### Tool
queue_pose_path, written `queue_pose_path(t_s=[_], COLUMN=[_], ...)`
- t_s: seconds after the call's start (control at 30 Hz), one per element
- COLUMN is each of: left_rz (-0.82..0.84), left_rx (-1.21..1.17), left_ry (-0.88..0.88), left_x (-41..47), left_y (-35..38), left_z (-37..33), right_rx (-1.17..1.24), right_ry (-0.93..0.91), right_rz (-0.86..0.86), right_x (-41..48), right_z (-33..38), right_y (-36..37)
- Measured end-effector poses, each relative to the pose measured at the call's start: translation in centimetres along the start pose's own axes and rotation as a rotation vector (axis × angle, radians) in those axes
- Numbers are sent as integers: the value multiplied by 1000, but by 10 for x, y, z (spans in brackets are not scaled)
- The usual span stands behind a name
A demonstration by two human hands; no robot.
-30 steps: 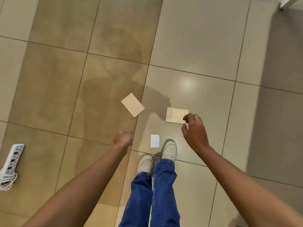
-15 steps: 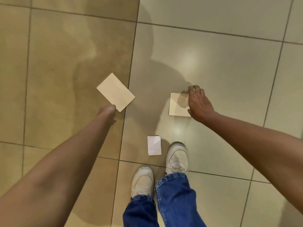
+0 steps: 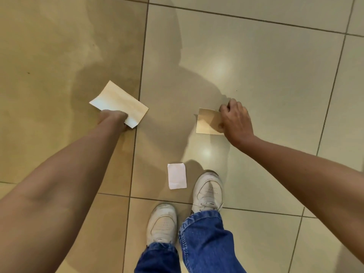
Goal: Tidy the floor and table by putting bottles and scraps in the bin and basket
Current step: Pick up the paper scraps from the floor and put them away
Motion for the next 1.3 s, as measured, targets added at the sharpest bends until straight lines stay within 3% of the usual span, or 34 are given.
queue_pose_path(t_s=[0.1, 0.23, 0.37, 0.87, 1.3], left_rz=[-10, -120, -73, 58, 227], left_rx=[31, 342, 398, 186, 50], left_ry=[63, 274, 476, 718, 845], left_x=[-12, -55, -105, -323, -543], left_y=[-6, -22, -44, -187, -303], left_z=[5, 0, -7, -136, -161], right_rx=[69, 146, 262, 761, 752], right_ry=[18, 3, 8, 151, 312], right_rz=[-24, -39, -75, -424, -688], right_x=[-15, -38, -64, -198, -431], right_z=[2, 5, 8, -23, -94], right_y=[-8, -23, -59, -324, -491])
Point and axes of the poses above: each hand's wrist, its own x-axis towards the middle knuckle, its own y-axis out of the palm, z = x × y, the point moved 4 cm from there along x, towards the middle knuckle, and after that the axes turned 11 degrees about y, right-handed, at the moved point
